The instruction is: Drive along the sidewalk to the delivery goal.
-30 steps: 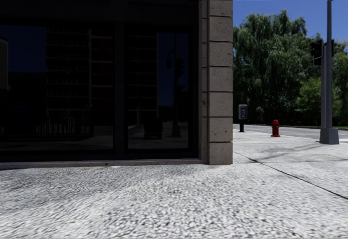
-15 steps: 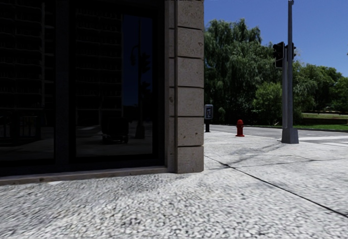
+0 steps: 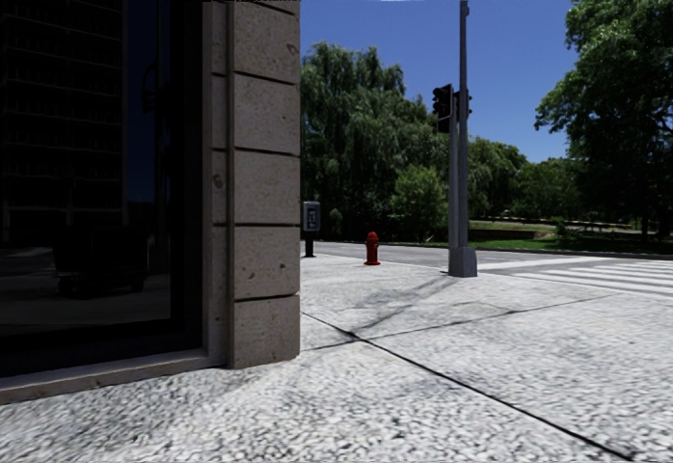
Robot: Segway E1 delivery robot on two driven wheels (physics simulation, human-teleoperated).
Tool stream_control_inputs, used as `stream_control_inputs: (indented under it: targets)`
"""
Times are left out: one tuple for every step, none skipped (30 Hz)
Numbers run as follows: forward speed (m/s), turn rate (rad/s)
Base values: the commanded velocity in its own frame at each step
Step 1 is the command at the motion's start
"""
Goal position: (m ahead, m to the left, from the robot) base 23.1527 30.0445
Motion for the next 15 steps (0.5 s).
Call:
stream_control_inputs:
  targets:
    - [1.20, -0.60]
    - [1.21, -0.60]
    - [1.22, -0.60]
    - [1.22, -0.60]
    - [1.22, -0.60]
    - [1.22, -0.60]
    - [1.23, -0.54]
    - [1.23, -0.44]
    - [1.23, -0.32]
    - [1.23, -0.26]
    - [1.23, -0.26]
    - [1.24, -0.15]
    - [1.24, -0.03]
    - [1.24, -0.01]
    - [1.24, -0.01]
